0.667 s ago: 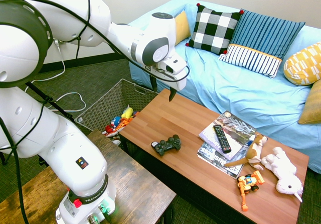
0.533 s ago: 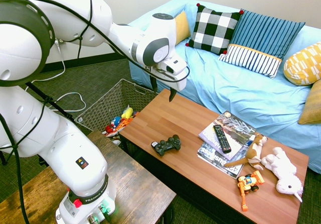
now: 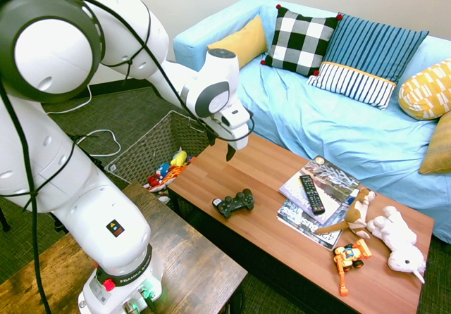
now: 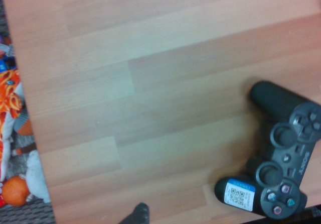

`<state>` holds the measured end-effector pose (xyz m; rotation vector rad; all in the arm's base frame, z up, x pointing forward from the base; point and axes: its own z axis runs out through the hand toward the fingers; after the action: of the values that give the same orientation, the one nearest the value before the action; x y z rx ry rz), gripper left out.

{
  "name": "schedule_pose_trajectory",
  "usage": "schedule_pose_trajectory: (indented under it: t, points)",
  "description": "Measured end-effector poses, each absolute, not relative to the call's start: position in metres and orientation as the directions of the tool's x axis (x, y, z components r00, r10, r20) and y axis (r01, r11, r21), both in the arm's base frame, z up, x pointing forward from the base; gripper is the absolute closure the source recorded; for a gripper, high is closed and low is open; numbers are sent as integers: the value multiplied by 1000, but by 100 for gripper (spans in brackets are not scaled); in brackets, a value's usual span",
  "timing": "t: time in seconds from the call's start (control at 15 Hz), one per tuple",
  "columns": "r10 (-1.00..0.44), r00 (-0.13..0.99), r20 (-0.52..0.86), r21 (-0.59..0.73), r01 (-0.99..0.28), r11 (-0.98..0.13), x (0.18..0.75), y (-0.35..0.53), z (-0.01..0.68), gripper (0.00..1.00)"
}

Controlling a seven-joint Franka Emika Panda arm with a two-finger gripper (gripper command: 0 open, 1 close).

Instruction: Put the gamepad in the basket

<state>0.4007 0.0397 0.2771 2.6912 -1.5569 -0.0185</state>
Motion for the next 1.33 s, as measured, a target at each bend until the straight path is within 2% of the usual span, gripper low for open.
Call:
schedule_pose_trajectory:
  t: [0.47, 1.13, 1.2, 1.33]
  points:
    - [-935, 345, 78, 175, -928, -328, 383, 21, 198, 0]
    - [-984, 163, 77, 196, -970, -145, 415, -22, 103, 0]
    - [-985, 154, 74, 200, -970, -137, 417, -23, 96, 100]
    - [-989, 138, 61, 187, -974, -124, 417, -26, 84, 100]
